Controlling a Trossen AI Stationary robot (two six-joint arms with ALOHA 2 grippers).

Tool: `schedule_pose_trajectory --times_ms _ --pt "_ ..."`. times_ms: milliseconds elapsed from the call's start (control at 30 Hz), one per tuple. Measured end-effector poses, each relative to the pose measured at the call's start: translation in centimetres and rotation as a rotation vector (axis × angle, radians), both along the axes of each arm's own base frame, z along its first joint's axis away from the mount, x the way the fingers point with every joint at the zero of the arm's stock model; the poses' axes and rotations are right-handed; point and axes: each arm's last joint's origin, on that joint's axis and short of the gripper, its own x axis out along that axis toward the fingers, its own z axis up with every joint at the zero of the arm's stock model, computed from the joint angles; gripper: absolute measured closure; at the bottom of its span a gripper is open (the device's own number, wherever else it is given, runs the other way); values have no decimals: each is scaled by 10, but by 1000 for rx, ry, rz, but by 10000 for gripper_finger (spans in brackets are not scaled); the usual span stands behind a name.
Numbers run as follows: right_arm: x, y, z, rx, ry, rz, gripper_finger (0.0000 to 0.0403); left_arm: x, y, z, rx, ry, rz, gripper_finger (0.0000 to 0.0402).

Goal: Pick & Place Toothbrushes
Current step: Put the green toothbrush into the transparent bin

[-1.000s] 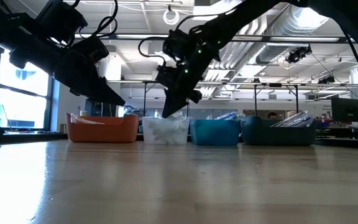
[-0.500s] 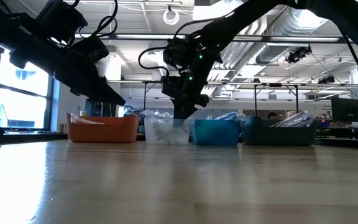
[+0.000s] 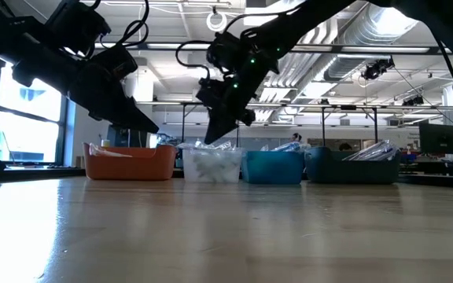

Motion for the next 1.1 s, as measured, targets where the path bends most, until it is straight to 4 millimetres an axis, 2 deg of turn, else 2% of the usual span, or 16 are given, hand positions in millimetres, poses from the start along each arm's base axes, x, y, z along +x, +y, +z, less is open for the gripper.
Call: schedule_pose_trajectory --times_ms 167,333,500,733,1000,1100 --pt "9 -2 7 -46 -114 28 401 0 0 0 3 0 7 174" --pt "14 4 8 -155 -111 24 401 0 0 0 5 -1 12 174" --pt "17 10 10 -158 -97 35 401 0 1 1 11 -11 20 174" --pt "21 4 33 -152 -143 33 401 2 1 6 45 -64 10 174" --pt "11 -4 39 -91 -98 14 401 3 1 7 38 -73 25 174" --pt "-3 3 59 -86 -61 19 401 3 1 7 -16 -87 55 174"
